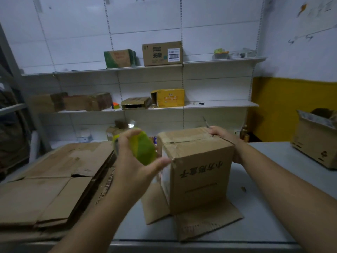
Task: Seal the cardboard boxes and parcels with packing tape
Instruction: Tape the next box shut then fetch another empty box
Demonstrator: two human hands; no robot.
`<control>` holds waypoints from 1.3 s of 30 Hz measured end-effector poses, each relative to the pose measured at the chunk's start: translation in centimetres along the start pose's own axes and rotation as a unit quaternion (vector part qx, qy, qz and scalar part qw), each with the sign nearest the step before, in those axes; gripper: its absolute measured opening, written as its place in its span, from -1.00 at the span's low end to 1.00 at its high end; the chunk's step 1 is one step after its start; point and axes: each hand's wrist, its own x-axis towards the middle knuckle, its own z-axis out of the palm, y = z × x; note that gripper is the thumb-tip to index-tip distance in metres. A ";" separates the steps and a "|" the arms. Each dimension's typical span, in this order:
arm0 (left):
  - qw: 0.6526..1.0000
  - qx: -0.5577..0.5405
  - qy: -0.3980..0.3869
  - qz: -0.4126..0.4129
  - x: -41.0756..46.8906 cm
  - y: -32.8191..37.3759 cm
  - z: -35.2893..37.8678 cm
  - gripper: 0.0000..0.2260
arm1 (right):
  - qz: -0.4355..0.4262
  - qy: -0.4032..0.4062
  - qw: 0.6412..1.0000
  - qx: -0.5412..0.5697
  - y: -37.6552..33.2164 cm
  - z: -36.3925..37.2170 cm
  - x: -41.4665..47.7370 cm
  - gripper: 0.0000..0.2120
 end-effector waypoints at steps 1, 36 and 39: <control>1.000 0.016 -0.014 0.005 -0.4 0.1 0.6 -0.31 | -0.009 0.010 1.000 -0.003 0.0 0.2 -0.1 -0.59; 0.890 -0.351 -0.139 -0.257 -7.1 4.3 2.3 -0.70 | -0.072 0.165 0.684 -0.707 11.4 -7.5 -10.0 -0.72; 0.891 -0.344 -0.137 -0.261 -7.6 4.4 2.9 -0.70 | -0.077 0.177 0.667 -0.719 11.7 -7.6 -10.2 -0.69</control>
